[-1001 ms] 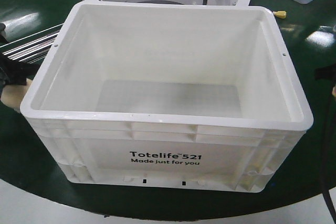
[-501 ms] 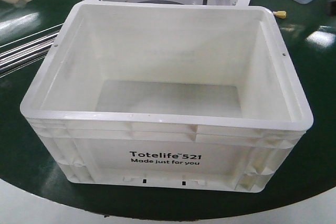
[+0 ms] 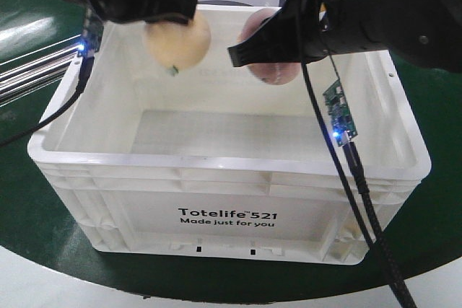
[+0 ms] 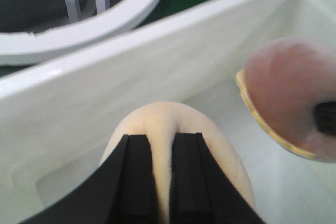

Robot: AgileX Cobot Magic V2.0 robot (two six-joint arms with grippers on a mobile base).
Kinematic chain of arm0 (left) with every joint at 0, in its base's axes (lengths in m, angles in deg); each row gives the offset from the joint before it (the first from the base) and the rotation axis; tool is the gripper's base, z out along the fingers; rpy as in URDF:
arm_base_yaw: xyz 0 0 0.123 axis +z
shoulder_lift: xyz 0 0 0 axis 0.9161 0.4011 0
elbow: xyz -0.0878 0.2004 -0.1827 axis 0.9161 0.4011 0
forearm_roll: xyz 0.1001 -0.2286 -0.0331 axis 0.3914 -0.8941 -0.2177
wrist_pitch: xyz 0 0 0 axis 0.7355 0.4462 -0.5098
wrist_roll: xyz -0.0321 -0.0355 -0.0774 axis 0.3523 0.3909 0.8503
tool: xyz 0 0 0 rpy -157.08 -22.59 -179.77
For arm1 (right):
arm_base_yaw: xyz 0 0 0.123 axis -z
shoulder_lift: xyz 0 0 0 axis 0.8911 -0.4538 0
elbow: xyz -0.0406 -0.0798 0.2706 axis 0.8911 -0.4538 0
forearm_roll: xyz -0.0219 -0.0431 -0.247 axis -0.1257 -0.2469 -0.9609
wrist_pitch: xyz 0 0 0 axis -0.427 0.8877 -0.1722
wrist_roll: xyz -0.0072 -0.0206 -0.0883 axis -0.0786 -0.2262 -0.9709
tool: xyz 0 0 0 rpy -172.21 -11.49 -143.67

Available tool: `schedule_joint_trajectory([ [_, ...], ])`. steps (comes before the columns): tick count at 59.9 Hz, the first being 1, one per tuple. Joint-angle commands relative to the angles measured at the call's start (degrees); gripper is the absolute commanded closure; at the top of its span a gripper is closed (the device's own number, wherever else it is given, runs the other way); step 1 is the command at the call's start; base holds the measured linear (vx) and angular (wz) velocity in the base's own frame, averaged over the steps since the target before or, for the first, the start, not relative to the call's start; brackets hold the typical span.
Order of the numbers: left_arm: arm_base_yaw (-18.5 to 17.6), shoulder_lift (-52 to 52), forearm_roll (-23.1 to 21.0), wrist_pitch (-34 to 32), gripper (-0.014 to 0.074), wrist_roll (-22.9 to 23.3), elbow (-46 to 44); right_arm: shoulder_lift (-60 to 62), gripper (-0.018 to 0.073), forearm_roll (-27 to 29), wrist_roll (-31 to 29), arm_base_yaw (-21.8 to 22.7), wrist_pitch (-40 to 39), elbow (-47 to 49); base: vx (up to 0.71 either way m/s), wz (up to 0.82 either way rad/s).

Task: Place moving items into box and shelve
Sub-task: 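Lift both balls over the tote and release them inside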

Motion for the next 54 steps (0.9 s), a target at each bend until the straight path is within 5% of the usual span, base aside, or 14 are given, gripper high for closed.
schedule_joint_trajectory([
  [1, -0.5, -0.5, -0.5, -1.7, 0.0589, -0.8, -1.8, 2.0, 0.0557, 1.6, 0.2, 0.0, -5.9, 2.1, 0.0, 0.0],
  [12, -0.5, 2.4, -1.9, -0.9, 0.0485, -0.8, -1.8, 0.9, 0.0426, 1.8, 0.2, 0.2, -5.1, 2.1, 0.0, 0.0],
  [33, -0.5, 3.1, -2.3, -2.4, 0.007, -0.9, -1.8, -1.9, 0.0033, -0.5, 0.1, 0.2, -5.3, 2.1, 0.0, 0.0],
  [54, -0.5, 3.0, -2.3, -3.4, 0.0006, -0.9, -1.8, 1.6, -0.0005, -1.0, 0.3, 1.7, -1.6, 2.8, 0.0, 0.0],
])
